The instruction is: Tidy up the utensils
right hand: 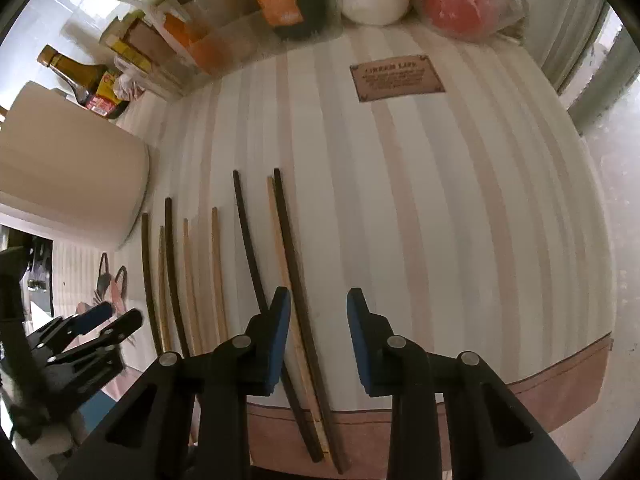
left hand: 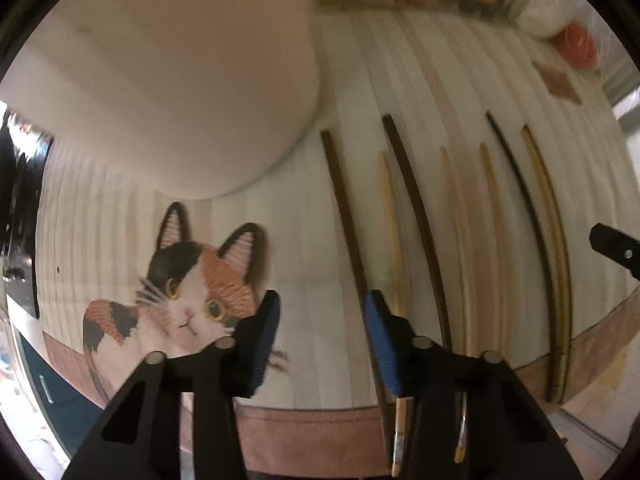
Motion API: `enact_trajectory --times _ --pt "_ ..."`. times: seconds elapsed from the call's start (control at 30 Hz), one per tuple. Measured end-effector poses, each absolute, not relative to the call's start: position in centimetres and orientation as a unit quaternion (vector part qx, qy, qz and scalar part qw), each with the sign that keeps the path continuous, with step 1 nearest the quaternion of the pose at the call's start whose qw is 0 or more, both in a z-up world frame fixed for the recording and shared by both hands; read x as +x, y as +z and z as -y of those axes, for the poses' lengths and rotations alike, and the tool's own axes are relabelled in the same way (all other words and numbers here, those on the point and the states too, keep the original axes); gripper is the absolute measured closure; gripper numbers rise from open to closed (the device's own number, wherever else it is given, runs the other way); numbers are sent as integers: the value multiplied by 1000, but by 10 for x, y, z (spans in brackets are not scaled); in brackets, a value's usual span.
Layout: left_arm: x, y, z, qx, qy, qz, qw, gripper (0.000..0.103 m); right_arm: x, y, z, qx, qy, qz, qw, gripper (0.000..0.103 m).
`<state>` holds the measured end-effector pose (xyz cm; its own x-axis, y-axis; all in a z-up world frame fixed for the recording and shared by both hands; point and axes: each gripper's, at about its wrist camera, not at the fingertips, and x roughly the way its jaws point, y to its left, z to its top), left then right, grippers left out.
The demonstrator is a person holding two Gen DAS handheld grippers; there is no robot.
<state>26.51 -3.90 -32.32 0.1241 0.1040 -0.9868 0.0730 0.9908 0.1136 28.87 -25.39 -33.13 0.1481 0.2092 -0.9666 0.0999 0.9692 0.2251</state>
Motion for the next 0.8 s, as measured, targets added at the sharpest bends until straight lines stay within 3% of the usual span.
enact_trajectory --times 0.1,0.3,0.5,0.53,0.8 --pt "265 -326 50 85 12 -657 749 75 292 -338 248 114 42 -659 743 74" --pt "263 -328 61 87 2 -656 749 97 295 -356 230 86 56 -676 729 89" --pt "254 -326 52 77 6 -662 746 98 292 -353 230 81 45 -676 731 93" --pt "251 -326 48 72 7 -664 745 98 291 -352 235 90 43 -676 730 103" --pt "220 -321 2 46 20 -671 740 99 279 -355 269 155 37 -683 713 103"
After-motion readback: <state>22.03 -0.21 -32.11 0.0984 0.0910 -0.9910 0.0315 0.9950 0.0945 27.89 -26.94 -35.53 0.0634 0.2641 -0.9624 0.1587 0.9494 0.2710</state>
